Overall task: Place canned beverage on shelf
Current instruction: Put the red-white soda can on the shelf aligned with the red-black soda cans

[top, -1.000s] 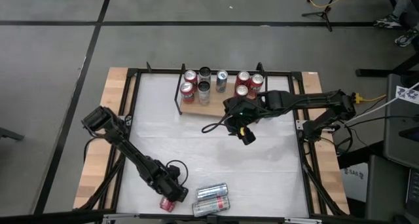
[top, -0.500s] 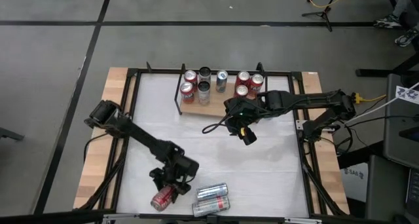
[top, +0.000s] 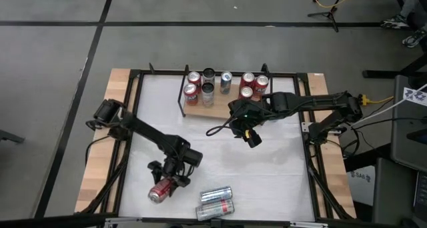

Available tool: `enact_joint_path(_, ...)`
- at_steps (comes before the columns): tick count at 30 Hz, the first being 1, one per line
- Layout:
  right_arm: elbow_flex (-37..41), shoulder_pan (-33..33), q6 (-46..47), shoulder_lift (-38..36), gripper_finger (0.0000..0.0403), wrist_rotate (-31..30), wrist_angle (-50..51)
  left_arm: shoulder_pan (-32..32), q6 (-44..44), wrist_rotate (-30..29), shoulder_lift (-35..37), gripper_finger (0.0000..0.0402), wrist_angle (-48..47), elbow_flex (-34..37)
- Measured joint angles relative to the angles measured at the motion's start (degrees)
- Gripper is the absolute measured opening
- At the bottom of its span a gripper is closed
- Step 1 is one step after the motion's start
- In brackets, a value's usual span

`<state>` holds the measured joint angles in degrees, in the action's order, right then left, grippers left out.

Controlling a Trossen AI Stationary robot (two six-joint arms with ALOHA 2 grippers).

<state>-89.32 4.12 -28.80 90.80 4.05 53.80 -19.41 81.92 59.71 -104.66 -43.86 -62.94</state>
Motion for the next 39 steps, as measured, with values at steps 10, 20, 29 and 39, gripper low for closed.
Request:
enact_joint_path(10, 0.0, 0.0, 0.0, 0.0, 0.0286, 0.0, 0.0, 5.4, -3.2, -7.2, 0.0, 0.0291, 1.2, 0.0)
enact_joint_path(20, 0.0, 0.0, 0.8, 0.0, 0.0286, 5.9, 0.5, 14.3, -7.3, -16.9, 0.0, 0.0291, 15.1, 0.0)
enact_joint_path(29, 0.0, 4.8, 5.5, -0.1, 0.0286, 2.6, 3.1, 19.7, -10.0, -23.7, 0.0, 0.0291, 31.0, 0.0)
enact_joint_path(39, 0.1, 13.0, 18.5, -6.0, 0.0286, -9.3, 9.4, 19.1, -22.9, -38.2, 0.0, 0.0291, 52.6, 0.0)
